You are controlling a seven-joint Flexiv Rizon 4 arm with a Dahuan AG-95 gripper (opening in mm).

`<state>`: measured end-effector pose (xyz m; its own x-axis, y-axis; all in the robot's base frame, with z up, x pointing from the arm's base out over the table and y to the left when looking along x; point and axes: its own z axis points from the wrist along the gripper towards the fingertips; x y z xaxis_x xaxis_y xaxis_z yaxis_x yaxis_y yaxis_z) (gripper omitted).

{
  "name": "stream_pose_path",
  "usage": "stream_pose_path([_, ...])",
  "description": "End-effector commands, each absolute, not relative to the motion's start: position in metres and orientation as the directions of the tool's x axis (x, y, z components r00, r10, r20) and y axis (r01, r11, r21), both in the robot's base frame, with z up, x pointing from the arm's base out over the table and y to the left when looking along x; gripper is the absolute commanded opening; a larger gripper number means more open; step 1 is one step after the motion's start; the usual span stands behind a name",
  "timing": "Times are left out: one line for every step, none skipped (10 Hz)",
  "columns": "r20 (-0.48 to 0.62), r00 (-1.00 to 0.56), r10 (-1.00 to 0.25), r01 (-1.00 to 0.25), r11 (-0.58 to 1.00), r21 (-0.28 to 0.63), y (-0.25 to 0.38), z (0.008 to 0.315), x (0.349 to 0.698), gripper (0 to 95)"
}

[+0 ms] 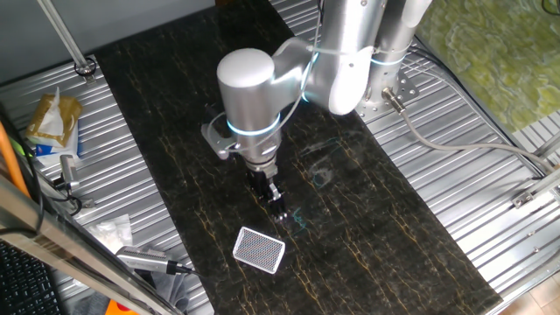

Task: Push the soccer ball into the goal

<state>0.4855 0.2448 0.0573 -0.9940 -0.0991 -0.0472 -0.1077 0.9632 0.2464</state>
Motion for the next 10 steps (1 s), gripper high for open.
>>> stream_pose_path([-0.043,-0.994,-0.101,-0.108,0.965,0.237,0.248,0.058,0.489,76.0])
stream_pose_path([-0.038,-0.994,-0.104,-0.11,0.968,0.226,0.247,0.061,0.488,76.0])
stream_pose_path([-0.033,-0.994,-0.103,-0.108,0.969,0.221,0.245,0.064,0.485,76.0])
stream_pose_path([-0.026,-0.995,-0.098,-0.102,0.971,0.218,0.242,0.067,0.482,57.0])
stream_pose_path([-0.019,-0.996,-0.092,-0.094,0.972,0.216,0.238,0.071,0.478,57.0])
stream_pose_path([-0.015,-0.996,-0.085,-0.087,0.973,0.214,0.235,0.074,0.474,57.0])
stream_pose_path([-0.013,-0.997,-0.078,-0.079,0.974,0.214,0.231,0.076,0.47,57.0])
stream_pose_path([-0.011,-0.998,-0.067,-0.068,0.974,0.216,0.229,0.078,0.467,57.0])
stream_pose_path([-0.011,-0.998,-0.063,-0.064,0.974,0.217,0.227,0.079,0.465,57.0])
stream_pose_path([-0.014,-0.998,-0.064,-0.065,0.974,0.217,0.224,0.08,0.462,57.0])
